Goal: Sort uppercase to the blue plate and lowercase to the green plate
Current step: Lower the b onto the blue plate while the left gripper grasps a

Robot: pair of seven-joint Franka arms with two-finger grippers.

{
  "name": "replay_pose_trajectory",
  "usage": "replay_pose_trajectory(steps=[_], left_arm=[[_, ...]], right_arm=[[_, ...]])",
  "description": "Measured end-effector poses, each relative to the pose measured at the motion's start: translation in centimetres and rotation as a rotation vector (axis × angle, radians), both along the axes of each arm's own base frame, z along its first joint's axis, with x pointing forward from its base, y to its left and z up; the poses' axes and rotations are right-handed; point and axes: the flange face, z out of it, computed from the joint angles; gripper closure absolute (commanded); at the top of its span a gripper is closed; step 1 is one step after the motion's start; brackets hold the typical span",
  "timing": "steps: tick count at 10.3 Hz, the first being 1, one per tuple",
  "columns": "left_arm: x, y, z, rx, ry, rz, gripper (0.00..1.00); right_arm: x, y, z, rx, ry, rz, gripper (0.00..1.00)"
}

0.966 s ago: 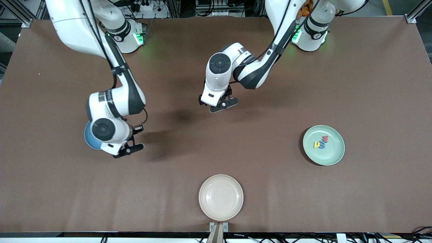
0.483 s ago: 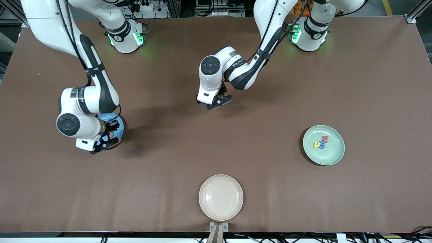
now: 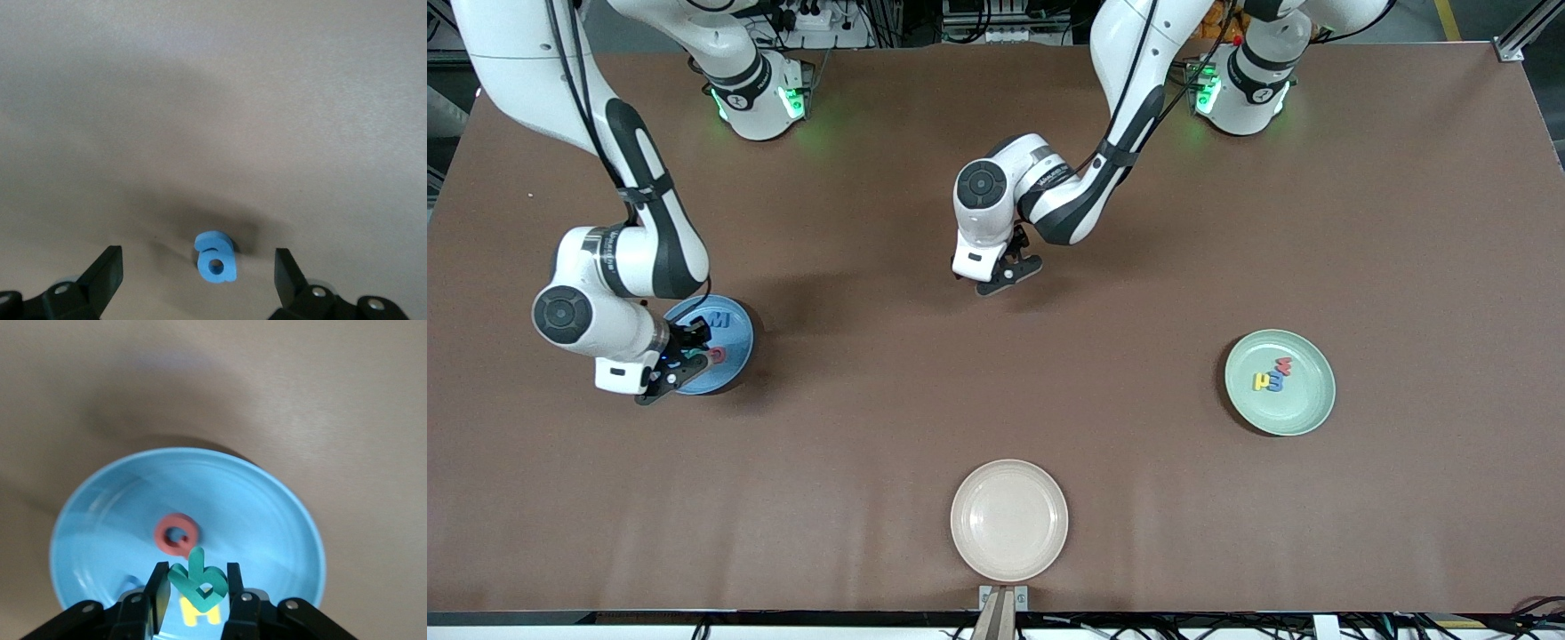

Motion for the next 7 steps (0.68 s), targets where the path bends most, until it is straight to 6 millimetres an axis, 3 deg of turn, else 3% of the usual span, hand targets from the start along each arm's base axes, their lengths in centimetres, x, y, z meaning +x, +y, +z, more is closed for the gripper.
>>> replay_pose_trajectory(steps=[3, 7], left_arm=[[-0.4, -0.1, -0.8, 0.010, 0.006, 0.015, 0.04], [-0.7, -0.3, -1.5, 0.015, 0.010, 0.012, 0.16]], right_arm=[[0.1, -2.7, 0.0, 0.008, -0.019, 0.028, 0.67], [-0.2, -2.5, -1.2, 0.012, -0.006, 0.029, 0.66]])
